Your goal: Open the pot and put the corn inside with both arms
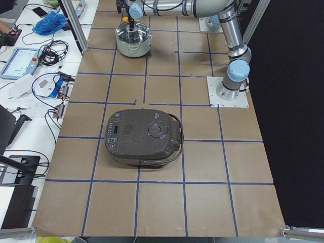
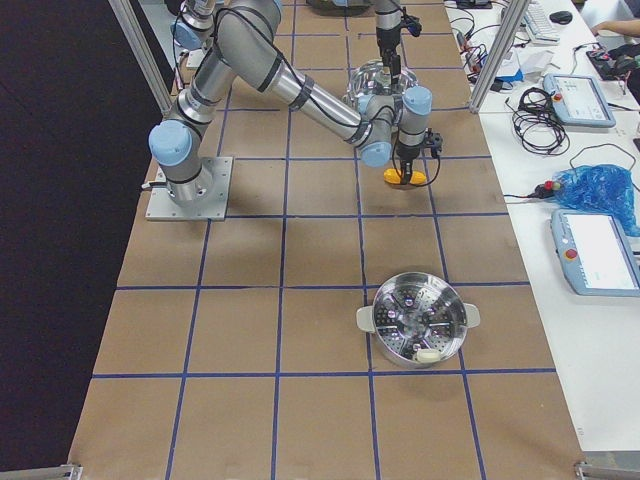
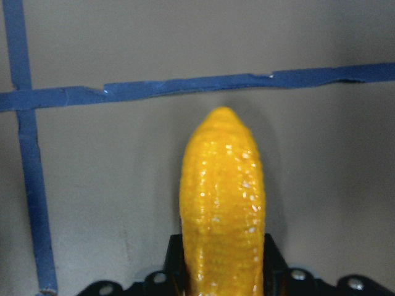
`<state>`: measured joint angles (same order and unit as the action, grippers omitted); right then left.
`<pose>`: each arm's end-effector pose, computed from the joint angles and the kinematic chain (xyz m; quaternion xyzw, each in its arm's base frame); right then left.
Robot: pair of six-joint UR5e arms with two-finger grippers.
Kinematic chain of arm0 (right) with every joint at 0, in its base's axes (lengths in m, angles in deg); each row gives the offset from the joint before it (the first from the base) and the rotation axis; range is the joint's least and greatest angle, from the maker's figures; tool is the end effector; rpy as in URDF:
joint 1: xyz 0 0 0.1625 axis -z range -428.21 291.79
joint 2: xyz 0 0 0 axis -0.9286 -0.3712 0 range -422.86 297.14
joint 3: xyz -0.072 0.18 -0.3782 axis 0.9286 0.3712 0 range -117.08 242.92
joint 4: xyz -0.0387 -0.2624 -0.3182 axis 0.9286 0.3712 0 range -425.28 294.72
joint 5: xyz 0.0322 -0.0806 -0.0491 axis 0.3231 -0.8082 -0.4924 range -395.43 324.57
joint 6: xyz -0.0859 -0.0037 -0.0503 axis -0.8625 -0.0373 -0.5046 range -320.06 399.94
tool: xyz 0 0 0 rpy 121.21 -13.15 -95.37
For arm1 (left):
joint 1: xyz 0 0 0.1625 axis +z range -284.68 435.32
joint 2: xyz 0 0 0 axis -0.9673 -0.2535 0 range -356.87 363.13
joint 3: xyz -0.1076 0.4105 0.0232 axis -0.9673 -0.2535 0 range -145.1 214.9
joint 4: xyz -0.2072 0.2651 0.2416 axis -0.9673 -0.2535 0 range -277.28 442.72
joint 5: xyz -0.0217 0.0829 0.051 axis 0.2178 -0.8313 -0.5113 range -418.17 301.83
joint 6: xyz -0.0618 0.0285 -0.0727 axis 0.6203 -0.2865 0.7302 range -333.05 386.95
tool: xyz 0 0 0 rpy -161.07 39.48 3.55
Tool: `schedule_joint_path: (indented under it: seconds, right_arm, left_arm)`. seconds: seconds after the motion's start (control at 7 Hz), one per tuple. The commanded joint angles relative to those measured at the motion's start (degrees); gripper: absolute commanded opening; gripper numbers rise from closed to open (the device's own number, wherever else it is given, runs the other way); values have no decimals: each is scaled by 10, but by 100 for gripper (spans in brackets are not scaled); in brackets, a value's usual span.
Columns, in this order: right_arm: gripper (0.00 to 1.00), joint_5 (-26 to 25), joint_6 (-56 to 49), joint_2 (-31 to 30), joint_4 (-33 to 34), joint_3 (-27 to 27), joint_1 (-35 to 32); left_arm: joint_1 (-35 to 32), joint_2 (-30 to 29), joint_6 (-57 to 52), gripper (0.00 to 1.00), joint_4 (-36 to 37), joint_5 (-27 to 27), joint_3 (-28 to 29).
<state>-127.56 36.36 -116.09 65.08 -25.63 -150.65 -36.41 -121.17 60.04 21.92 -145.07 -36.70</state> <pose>0.0388 -0.6937 0.1858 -0.0355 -0.9982 0.0419 0.0227 -0.4014 -0.6330 0.3323 0.0953 -0.9883 0.0904 0.0771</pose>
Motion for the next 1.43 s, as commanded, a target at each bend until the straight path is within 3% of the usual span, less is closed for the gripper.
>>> schedule_joint_path:
  seconds: [0.0, 0.29, 0.57, 0.71, 1.0, 1.29]
  right_arm:
    - [12, 0, -2, -9, -12, 7, 0]
    - [12, 2, 1, -104, -156, 36, -8]
    - [13, 15, 26, -155, -202, 63, -59]
    - [14, 29, 102, -152, -192, 71, -135]
    - [14, 19, 186, -81, -148, 117, -244]
    - [18, 10, 222, 1, -76, 113, -273]
  left_arm:
    - [-2, 5, -1, 9, -7, -5, -4]
    - [-2, 36, -6, 3, -48, -6, 3]
    - [31, 107, -86, 4, -147, -7, 16]
    - [94, 131, -161, 4, -189, -6, 16]
    - [226, 148, -376, 4, -226, -14, 1]
    - [319, 130, -481, 4, -214, -15, -46]
